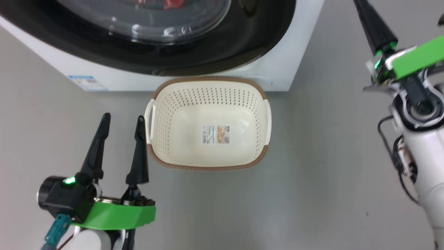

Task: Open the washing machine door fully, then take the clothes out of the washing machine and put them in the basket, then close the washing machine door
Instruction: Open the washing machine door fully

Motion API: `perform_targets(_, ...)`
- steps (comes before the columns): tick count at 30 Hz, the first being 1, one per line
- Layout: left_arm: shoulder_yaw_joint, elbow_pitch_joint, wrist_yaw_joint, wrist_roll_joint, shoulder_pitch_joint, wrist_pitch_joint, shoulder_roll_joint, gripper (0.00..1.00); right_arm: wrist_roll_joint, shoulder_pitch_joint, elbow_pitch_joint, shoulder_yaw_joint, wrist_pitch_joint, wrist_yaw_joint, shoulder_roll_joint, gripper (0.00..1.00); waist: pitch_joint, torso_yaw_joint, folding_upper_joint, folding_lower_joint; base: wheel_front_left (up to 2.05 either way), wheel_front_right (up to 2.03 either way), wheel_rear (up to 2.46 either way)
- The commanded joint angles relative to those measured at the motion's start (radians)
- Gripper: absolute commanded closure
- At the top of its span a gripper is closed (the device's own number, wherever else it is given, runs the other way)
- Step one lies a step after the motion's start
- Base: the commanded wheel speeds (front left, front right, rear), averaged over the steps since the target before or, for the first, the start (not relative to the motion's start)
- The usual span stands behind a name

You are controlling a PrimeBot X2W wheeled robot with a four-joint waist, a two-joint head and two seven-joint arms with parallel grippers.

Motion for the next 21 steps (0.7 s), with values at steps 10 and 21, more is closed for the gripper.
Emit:
perform_targets(10, -0.020, -0.054, 0.028, -0.021, -0.064, -0.009, 0.014, 0.00, 0.079, -0.167, 0.002, 0.007, 0.168, -0.001, -0.036, 1.00, 0.150, 0.074, 0.0000, 0.0000, 0.00, 0.00, 0.00)
perform_targets(21, -0.042, -0.088, 0.048, -0.053, -0.102, -0.009, 0.014, 0.00, 0.118, -0.273, 0.026, -0.018, 0.292, -0.001, -0.051, 1.00, 0.228, 0.120, 0.0000, 0.0000, 0.00, 0.00, 0.00)
